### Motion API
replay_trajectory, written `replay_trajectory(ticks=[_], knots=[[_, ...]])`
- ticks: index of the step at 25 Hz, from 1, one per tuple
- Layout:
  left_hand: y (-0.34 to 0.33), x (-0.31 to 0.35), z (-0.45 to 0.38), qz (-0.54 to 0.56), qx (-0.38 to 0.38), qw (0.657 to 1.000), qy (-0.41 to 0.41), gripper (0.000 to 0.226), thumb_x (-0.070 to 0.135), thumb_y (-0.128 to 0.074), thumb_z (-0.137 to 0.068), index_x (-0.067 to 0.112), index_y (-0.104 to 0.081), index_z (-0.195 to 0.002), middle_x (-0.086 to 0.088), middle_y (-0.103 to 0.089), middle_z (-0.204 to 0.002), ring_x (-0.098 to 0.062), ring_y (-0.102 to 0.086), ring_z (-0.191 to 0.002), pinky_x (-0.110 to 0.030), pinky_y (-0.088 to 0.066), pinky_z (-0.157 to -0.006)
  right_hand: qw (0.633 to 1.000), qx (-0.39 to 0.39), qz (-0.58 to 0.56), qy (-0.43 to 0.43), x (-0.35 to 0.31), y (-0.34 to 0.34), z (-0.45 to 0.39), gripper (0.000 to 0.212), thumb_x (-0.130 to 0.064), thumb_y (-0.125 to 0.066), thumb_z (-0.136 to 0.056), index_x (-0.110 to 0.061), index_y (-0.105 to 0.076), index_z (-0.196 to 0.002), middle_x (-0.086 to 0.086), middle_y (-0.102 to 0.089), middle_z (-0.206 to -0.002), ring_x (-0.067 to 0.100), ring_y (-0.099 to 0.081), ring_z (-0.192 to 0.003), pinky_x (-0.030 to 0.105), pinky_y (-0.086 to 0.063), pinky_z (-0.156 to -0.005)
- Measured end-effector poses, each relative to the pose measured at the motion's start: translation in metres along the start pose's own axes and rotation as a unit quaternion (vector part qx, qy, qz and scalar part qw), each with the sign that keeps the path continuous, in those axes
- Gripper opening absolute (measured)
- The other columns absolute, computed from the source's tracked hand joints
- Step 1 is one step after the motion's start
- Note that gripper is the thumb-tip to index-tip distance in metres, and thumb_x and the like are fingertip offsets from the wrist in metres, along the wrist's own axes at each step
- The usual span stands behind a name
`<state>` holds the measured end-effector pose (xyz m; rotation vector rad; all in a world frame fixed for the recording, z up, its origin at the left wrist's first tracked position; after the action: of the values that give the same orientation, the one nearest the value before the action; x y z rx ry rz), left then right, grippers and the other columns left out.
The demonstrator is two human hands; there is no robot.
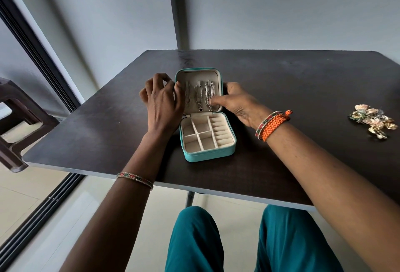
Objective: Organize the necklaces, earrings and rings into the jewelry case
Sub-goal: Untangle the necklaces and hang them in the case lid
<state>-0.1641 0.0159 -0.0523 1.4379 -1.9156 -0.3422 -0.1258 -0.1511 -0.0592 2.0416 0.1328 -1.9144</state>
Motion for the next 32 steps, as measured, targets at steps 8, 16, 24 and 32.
replay_trajectory(ticks=[8, 16, 24, 32], knots=[[-0.001, -0.003, -0.001, 0.016, 0.0, 1.0, 0.006, 0.042, 0.034, -0.032, -0.095, 0.007, -0.059, -0.077, -0.012, -0.052, -0.112, -0.029, -0.04, -0.108, -0.028, -0.017, -0.08, 0.998, -0.049, -0.015, -0.028, -0.003, 0.001, 0.003, 0.009, -0.002, -0.062, -0.077, -0.008, -0.06, -0.083, 0.015, -0.06, -0.097, 0.021, -0.056, -0.097, 0.023, -0.044, -0.083], [-0.005, -0.006, -0.001, 0.03, -0.022, 0.999, 0.018, 0.041, 0.035, -0.034, -0.096, 0.007, -0.059, -0.078, -0.011, -0.053, -0.106, -0.028, -0.042, -0.105, -0.03, -0.021, -0.081, 0.998, -0.036, -0.009, -0.045, 0.002, 0.004, 0.001, 0.04, 0.004, -0.062, -0.06, 0.003, -0.059, -0.1, 0.021, -0.06, -0.094, 0.026, -0.056, -0.09, 0.034, -0.05, -0.079], [-0.013, -0.014, 0.0, 0.229, -0.11, 0.959, 0.13, 0.055, 0.038, -0.023, -0.101, 0.006, -0.043, -0.06, -0.001, -0.044, -0.059, -0.012, -0.038, -0.056, -0.029, -0.032, -0.057, 0.998, 0.009, -0.047, -0.037, -0.005, 0.013, 0.005, 0.008, -0.003, -0.056, -0.055, -0.011, -0.054, -0.052, 0.007, -0.055, -0.062, 0.02, -0.052, -0.068, 0.031, -0.045, -0.067], [-0.023, 0.002, 0.025, 0.106, -0.277, 0.95, 0.098, 0.047, 0.05, -0.034, -0.092, 0.009, -0.057, -0.096, -0.003, -0.063, -0.09, -0.028, -0.056, -0.102, -0.037, -0.032, -0.088, 0.99, 0.134, -0.016, -0.038, -0.007, 0.037, 0.0, 0.015, 0.003, -0.054, -0.065, -0.007, -0.056, -0.054, 0.006, -0.056, -0.058, 0.021, -0.053, -0.064, 0.03, -0.044, -0.061]])
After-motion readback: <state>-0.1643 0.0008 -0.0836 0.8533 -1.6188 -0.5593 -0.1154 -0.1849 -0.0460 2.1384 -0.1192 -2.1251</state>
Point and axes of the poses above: each hand's wrist, its own z-axis away from the middle knuckle, its own y-axis out of the back of the hand, x = y × z, the point moved 5 cm from there along -z, towards the middle knuckle
